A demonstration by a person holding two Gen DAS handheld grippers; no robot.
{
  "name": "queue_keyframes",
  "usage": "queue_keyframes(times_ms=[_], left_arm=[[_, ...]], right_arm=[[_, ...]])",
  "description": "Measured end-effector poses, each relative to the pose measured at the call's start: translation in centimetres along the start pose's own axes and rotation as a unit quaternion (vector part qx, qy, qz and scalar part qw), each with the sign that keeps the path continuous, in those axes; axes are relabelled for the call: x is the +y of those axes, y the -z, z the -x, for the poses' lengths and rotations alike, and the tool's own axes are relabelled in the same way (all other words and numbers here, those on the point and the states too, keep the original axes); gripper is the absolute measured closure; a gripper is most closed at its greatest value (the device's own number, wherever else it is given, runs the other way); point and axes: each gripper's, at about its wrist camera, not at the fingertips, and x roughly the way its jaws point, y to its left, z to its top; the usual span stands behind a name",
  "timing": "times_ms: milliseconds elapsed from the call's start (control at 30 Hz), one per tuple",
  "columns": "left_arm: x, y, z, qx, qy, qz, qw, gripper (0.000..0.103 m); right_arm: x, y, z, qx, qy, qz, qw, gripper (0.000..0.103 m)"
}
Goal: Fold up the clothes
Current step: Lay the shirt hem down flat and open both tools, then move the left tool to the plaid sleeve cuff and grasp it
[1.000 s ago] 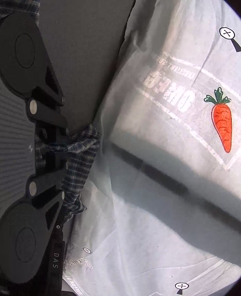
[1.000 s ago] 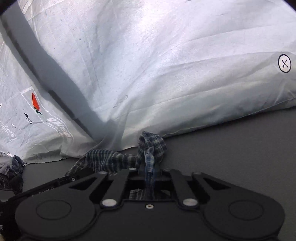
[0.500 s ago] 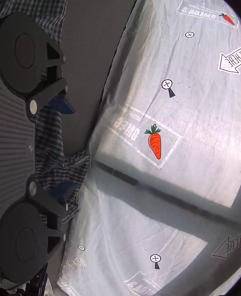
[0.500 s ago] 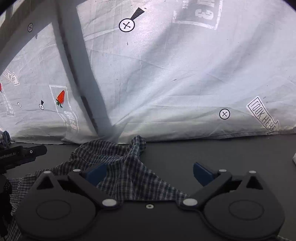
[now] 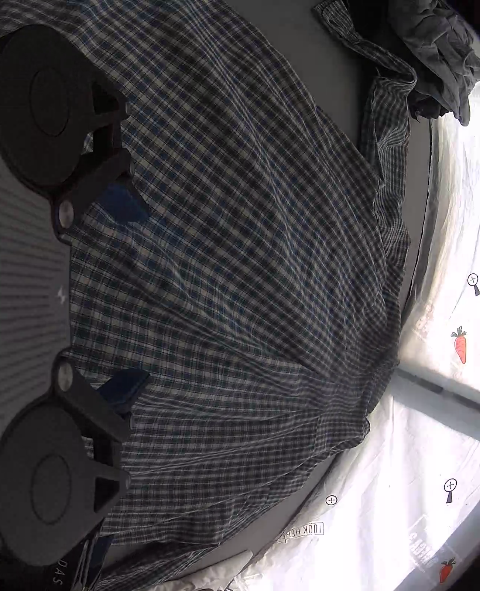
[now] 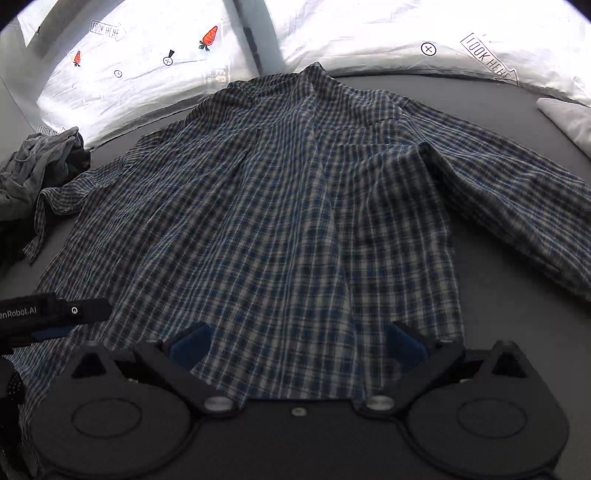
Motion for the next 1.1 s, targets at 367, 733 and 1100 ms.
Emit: queue_keyframes(times_ms=[367,733,1100], left_arm=[[1.1,4.0,4.9,0.013,-0.028,0.055,0.9980,0.014],[8.3,2.0,7.1,-0.017,-0.056,0.081,0.9949,0.013],[21.2,-5.2,6.6,-0.049,-0.068,0.101,0.9913,0.013]], right_arm=[[1.8,8.1,3.9,-0.042,0.009,0.045,0.998,0.000],[1.7,8.8,4.2,-0.062,0.008,0.046,0.997,0.000],[4.0,5.9,3.8,0.045,0.103,-0.057,0.992,0.000]])
